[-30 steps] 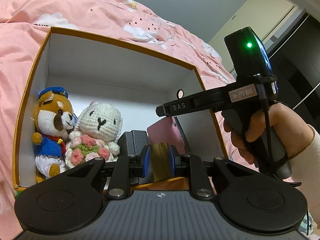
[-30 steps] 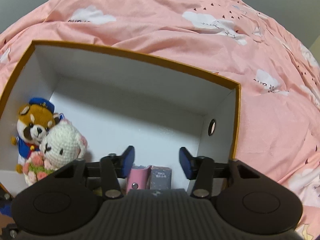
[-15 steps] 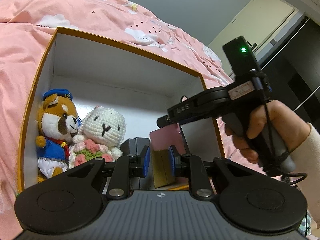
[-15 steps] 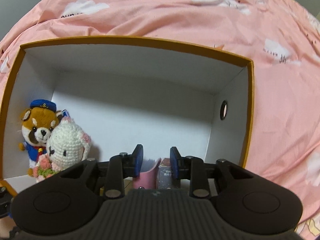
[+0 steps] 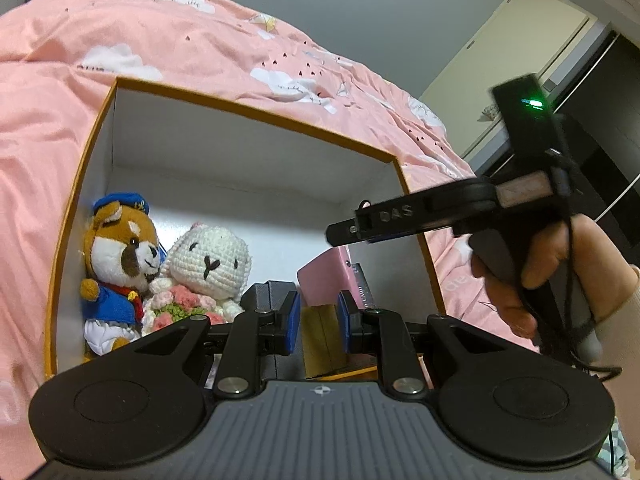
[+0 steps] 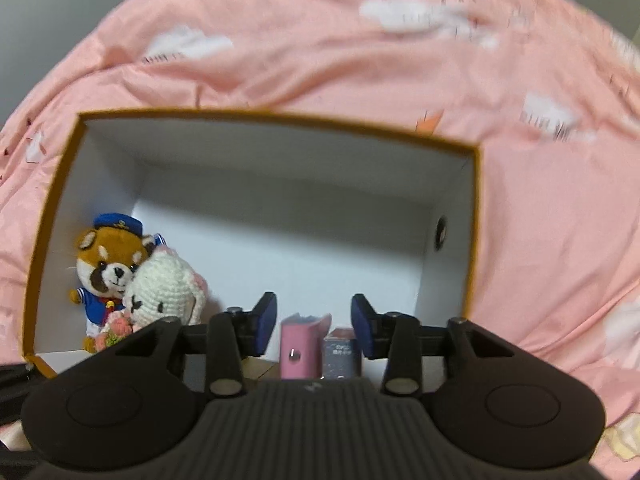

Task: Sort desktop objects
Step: 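Open both grippers to release the pink case and card box upright in the shoebox, then withdraw both grippers from the shoebox back toward the pile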

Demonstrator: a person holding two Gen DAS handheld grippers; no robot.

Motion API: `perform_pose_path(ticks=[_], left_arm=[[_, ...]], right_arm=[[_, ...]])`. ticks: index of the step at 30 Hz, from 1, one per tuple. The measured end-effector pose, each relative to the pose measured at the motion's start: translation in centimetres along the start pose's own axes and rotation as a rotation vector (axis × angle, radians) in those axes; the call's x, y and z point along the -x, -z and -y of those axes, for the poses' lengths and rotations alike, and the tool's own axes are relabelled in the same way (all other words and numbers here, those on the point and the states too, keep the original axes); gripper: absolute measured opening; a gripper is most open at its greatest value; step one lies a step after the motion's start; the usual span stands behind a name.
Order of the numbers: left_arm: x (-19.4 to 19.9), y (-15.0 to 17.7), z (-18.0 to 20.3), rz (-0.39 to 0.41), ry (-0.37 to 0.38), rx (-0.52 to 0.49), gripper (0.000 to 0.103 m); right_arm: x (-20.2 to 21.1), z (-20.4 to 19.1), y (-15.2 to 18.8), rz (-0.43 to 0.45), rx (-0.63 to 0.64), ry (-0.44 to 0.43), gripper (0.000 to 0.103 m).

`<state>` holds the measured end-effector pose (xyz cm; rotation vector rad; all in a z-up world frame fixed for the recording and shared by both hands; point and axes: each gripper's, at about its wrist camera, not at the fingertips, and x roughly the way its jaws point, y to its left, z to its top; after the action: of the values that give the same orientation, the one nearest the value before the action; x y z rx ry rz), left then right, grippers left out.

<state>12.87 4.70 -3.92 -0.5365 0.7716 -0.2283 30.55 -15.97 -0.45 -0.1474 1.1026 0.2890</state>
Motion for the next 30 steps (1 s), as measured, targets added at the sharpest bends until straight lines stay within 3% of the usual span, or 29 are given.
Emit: perform_pose_path(ticks=[7,13,16,21,30], left_arm=[[1.9,0.5,2.1,0.028,-0.062,-0.038,0.022],[4.2,1.9,3.3,0.056,-0.168,-0.035,0.022],[5.1,3.0,4.0,0.053,-0.232,-0.049,0.022],[6.0,5.1,4.5,0.019,-0.318,-0.048,0.022],[5.4,9.3,4.8,-0.158,-0.361,-0.065,0.022]], right_arm=[[5.7,-0.4,4.2,0.231,0.095,-0.046,0.06],[9.5,-0.8,9.4,0.42,0.102,-0.153,0.059],[10.0,-1.4,11.9,0.454,0.128,-0.195,0.058],[9.2,-2.7,15.1,0.42,0.181,-0.247,0.058],[5.2,-2.4,19.0,0.095,0.087,-0.299,0.051]])
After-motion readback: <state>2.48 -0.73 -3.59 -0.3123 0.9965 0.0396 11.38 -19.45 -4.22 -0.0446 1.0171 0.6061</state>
